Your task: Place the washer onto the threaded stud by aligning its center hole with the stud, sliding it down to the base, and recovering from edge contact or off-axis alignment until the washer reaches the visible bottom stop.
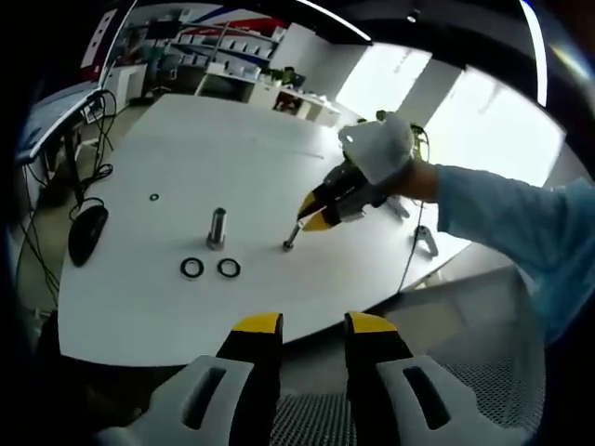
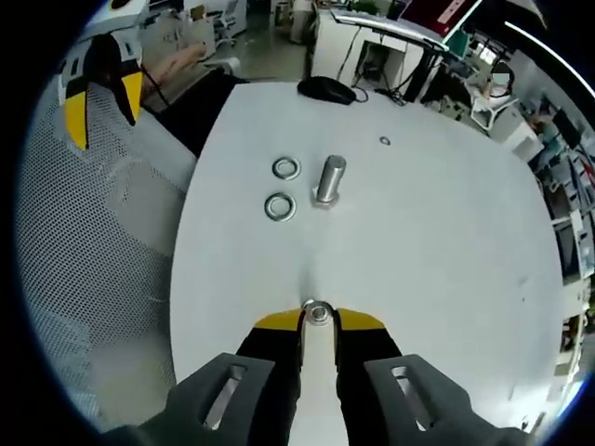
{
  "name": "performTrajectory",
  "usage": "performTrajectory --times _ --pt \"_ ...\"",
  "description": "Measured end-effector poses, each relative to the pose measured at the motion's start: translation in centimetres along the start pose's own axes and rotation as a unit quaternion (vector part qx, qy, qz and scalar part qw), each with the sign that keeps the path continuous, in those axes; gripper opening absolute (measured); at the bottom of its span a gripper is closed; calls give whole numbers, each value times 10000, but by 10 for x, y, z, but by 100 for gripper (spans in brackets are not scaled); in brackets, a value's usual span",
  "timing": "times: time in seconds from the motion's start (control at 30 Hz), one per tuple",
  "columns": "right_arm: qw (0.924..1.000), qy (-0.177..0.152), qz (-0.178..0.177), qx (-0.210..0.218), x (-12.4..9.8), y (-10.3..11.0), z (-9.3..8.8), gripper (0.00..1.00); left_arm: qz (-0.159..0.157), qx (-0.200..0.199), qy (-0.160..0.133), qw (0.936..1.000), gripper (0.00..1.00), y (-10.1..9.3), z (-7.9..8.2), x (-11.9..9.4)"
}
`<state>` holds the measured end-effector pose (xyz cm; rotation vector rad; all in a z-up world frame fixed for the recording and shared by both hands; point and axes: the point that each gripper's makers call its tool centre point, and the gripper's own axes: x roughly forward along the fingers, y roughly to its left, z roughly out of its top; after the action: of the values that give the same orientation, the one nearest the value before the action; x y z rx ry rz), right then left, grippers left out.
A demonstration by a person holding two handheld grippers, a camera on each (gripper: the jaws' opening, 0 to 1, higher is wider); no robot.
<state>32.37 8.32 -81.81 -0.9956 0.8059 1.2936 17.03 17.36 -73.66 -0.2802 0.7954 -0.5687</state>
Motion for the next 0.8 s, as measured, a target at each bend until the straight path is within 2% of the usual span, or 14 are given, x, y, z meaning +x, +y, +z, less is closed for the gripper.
performTrajectory --times 0.43,0.8 --pt "9998 143 151 -31 18 5 -5 13 18 -16 15 10000 24 0 -1 0" --pt "9989 303 360 -30 39 9 -16 13 36 -39 9 10000 24 1 -1 0"
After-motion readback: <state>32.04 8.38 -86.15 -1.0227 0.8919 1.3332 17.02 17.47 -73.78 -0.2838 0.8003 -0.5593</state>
